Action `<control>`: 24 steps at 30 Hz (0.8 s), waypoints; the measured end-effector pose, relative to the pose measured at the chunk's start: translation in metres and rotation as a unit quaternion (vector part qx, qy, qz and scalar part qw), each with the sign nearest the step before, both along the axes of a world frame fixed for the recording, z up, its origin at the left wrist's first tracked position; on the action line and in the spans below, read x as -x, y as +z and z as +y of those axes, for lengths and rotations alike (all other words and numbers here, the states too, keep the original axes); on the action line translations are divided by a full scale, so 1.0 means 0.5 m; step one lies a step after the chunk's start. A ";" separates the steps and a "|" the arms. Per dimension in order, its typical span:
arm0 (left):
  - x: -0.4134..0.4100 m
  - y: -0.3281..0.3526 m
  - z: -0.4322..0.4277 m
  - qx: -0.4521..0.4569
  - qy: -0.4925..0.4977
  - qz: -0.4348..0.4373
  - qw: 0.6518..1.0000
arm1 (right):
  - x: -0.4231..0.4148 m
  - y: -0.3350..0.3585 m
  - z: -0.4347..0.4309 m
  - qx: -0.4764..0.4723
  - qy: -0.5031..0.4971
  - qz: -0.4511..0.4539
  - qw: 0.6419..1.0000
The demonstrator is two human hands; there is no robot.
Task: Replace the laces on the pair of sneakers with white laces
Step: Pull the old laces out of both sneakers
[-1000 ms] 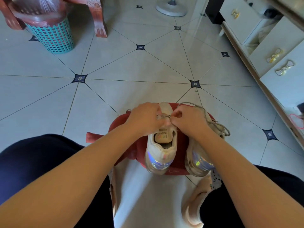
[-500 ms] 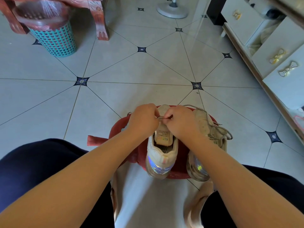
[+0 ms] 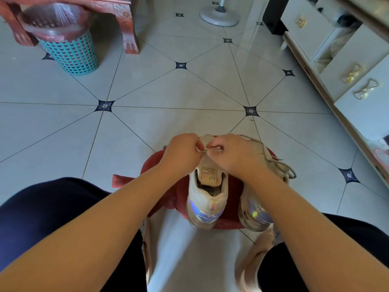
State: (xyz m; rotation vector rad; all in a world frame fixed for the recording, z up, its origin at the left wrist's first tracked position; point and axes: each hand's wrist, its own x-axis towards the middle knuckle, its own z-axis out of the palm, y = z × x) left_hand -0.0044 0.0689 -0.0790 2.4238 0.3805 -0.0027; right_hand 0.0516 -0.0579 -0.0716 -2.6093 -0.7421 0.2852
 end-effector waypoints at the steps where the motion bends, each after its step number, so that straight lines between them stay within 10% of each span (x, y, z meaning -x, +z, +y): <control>1: -0.001 -0.001 0.000 -0.001 0.001 0.000 1.000 | 0.007 -0.006 0.008 0.030 0.022 -0.020 0.999; 6: 0.001 -0.005 0.009 -0.004 0.011 0.008 1.000 | 0.008 -0.002 0.012 0.078 0.026 -0.092 0.992; 11: 0.007 -0.004 0.025 0.012 0.022 0.008 1.000 | -0.068 0.034 -0.079 0.028 -0.188 -0.088 0.978; 19: -0.002 -0.001 0.007 -0.012 -0.009 0.021 1.000 | 0.003 0.000 0.012 0.103 0.083 -0.090 0.987; 24: 0.001 -0.005 0.015 -0.013 0.001 0.018 1.000 | 0.003 0.007 0.014 0.125 0.047 -0.130 0.983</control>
